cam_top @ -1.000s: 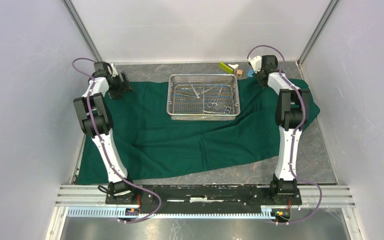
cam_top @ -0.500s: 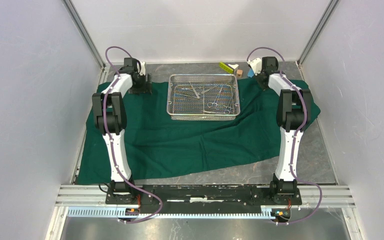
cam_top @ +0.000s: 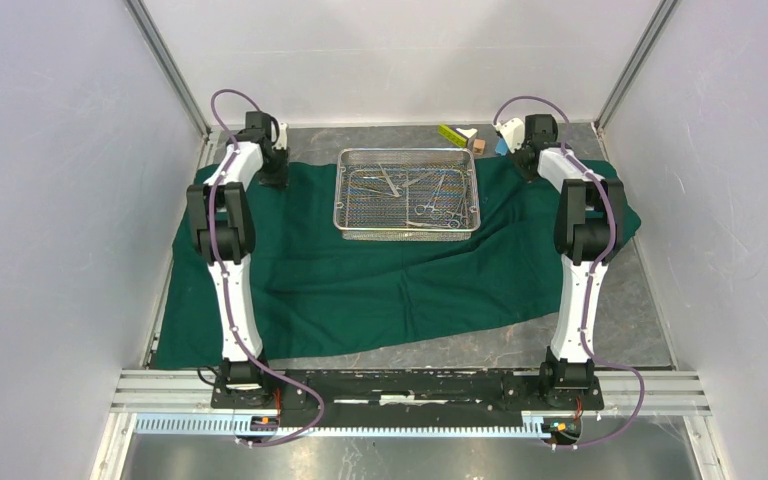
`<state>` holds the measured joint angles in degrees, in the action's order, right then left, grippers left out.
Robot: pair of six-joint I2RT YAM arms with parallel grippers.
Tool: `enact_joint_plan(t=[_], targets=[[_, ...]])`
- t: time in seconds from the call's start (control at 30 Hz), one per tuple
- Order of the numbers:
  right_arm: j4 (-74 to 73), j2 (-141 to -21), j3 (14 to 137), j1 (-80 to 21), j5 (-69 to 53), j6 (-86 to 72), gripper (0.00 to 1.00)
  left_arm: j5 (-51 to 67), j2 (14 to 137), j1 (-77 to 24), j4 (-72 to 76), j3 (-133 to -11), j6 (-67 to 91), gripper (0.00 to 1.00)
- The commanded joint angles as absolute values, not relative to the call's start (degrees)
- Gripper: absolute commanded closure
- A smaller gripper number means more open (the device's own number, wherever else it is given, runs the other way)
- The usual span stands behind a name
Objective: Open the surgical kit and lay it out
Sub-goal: Smooth out the surgical kit at the center of the board.
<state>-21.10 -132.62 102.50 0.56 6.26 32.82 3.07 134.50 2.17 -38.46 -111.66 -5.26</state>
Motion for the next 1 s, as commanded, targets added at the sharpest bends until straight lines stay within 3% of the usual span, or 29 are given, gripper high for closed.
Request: enact_joint_plan(t=[0.0, 0.17, 0.97], targets=[[-26.47, -131.75, 100.68, 0.79, 4.31, 32.24, 0.99, 4.73, 137.74, 2.35, -42.79, -113.59, -6.9, 0.67], [-26.72, -131.97, 100.9, 0.81, 4.38, 32.42, 1.0, 4.45, 138.77, 2.65, -43.97, -115.4, -6.57, 0.97], [-27.78, -129.95, 98.43, 0.68, 2.36, 31.38, 1.0, 0.2, 147.95, 5.45, -51.45, -134.91, -6.35, 0.98]])
